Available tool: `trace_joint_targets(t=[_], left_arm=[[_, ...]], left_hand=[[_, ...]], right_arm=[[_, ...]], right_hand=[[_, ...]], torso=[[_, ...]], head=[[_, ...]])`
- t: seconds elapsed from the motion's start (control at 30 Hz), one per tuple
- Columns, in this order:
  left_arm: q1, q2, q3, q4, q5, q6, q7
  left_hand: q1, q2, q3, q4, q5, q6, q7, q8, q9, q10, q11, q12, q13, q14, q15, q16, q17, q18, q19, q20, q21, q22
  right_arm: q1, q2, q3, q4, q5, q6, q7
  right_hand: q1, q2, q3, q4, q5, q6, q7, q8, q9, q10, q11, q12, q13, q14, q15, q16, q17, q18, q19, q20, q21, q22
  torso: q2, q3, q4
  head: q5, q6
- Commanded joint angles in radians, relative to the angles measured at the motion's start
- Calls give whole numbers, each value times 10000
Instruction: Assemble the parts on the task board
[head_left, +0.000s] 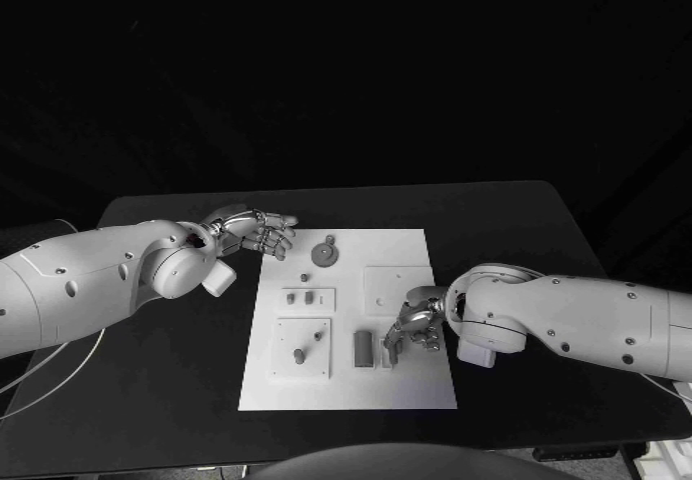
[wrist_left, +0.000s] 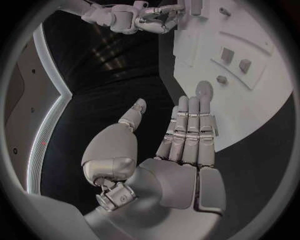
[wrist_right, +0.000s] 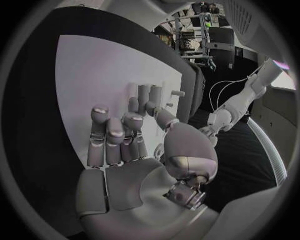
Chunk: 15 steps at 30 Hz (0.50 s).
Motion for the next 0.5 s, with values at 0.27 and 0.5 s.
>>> trace_joint_targets(t=[0.27, 0.5], left_arm=[[6, 16, 7, 20, -27, 162, 54], [6, 9, 7, 20, -122, 168, 25]], left_hand=[[-62, -31, 21, -35, -19, 8, 56, -39, -9, -30, -52, 35, 15, 36, 11, -66, 14, 198, 4, -14, 25, -13], [-72, -27, 20, -30, -19, 11, 56, -37, -9, -30, -51, 36, 16, 36, 12, -67, 15, 197, 5, -12, 25, -13]], right_arm=[[-5, 152, -4, -39, -60, 230, 72], [-8, 230, -7, -150, -214, 400, 38]], right_hand=[[-31, 69, -10, 7, -24, -50, 87, 19, 11, 52, -3, -25, 14, 20, -73, 16, 11, 222, -11, -24, 25, 45], [-57, 67, -12, 18, -60, -59, 92, 11, 9, 45, 2, -27, 16, 11, -75, 13, 12, 222, -14, -22, 22, 43]], torso=[[3, 5, -10], [1, 11, -4]], head=[[110, -25], [111, -38]])
